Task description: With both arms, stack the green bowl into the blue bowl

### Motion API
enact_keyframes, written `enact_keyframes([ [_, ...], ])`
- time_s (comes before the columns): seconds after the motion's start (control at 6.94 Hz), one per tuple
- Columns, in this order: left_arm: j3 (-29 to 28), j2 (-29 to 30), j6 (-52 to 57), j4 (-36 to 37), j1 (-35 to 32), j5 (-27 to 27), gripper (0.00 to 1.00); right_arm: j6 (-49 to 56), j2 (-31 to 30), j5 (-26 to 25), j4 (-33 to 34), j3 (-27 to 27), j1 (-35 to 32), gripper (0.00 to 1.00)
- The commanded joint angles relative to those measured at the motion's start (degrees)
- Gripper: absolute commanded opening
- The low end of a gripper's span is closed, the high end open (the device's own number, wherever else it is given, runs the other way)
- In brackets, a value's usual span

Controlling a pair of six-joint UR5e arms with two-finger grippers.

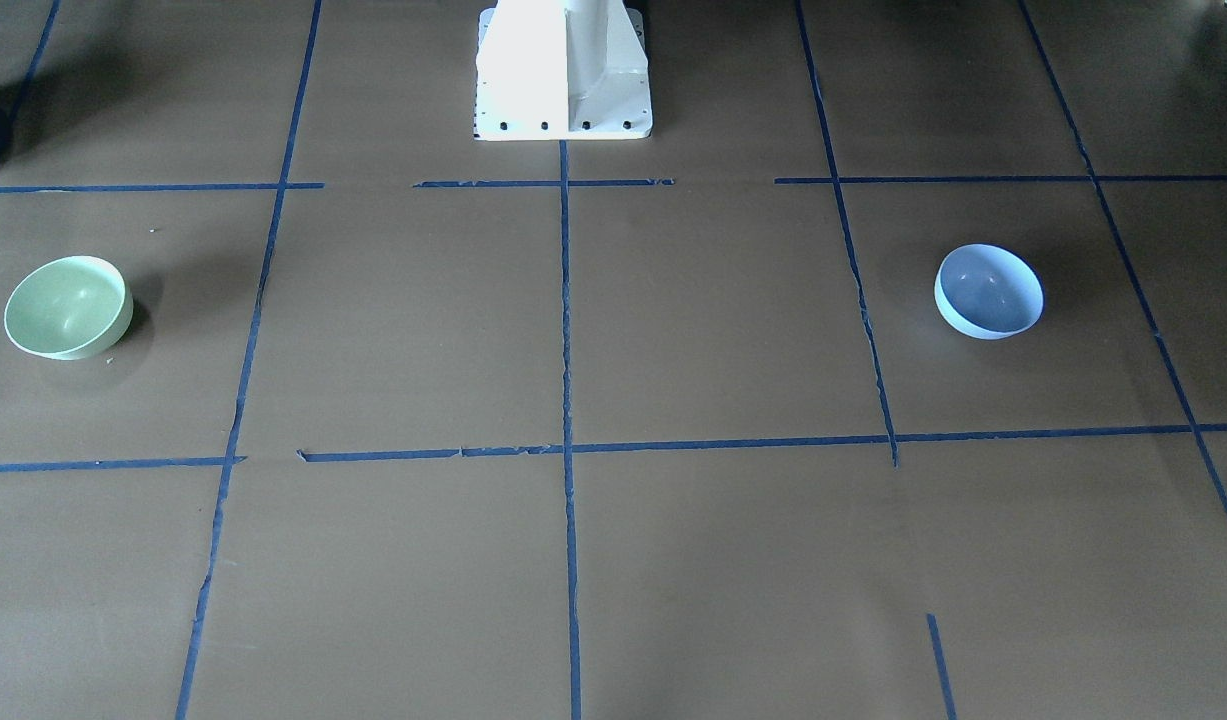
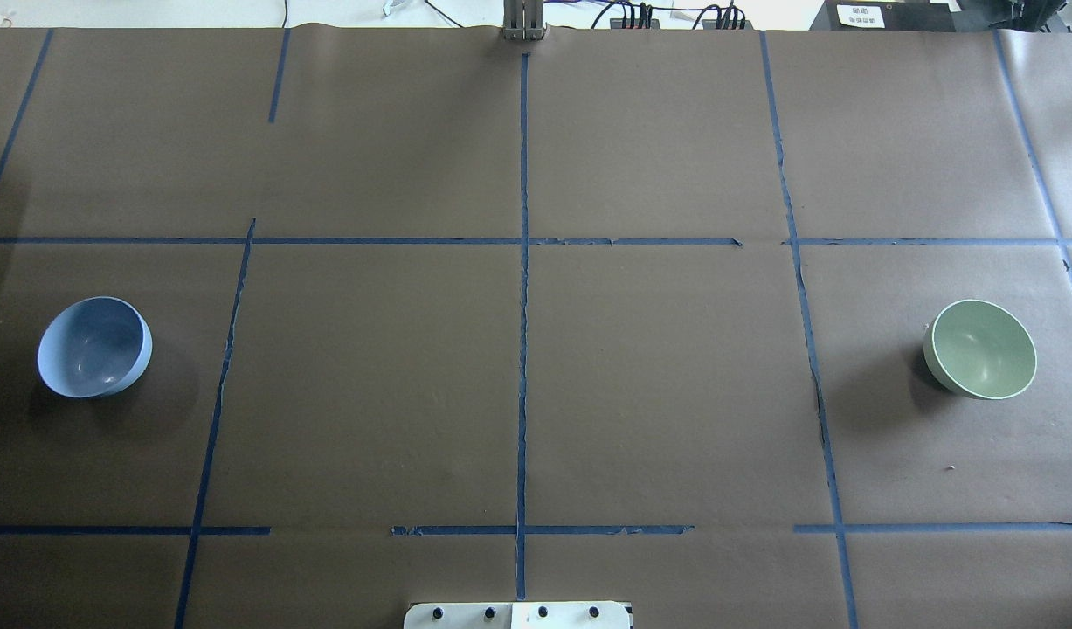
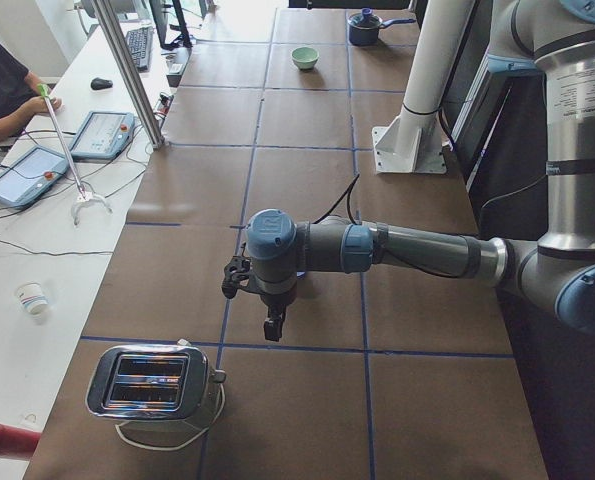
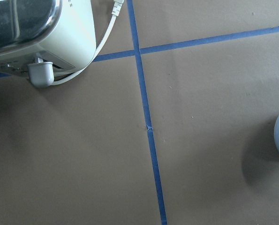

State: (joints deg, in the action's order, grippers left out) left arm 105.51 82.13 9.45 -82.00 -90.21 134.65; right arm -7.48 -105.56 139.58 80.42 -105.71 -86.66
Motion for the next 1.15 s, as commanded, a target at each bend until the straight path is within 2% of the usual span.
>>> enact_keyframes([
  [0.0,0.05,-0.04,0.56,-0.17,0.04,0.08,1.0,-0.16,0.0,0.08,0.0,-0.11,0.0,1.0],
  [0.58,0.05,-0.22,-0.13,-2.55,0.39,0.26,1.0,-0.6,-0.26,-0.01,0.0,0.07,0.09,1.0],
  [0.72,0.05,-0.04,-6.57,-4.81,2.74,0.26,1.0,-0.69,-0.26,-0.01,0.0,0.07,0.09,1.0],
  [0.86,-0.13,0.04,-14.99,-10.92,7.55,0.26,1.0,-0.69,-0.26,-0.01,0.0,0.07,0.09,1.0],
  [1.01,-1.17,0.22,-25.6,-18.99,15.08,-0.09,1.0,-0.6,-0.26,-0.01,0.0,0.07,0.09,1.0],
])
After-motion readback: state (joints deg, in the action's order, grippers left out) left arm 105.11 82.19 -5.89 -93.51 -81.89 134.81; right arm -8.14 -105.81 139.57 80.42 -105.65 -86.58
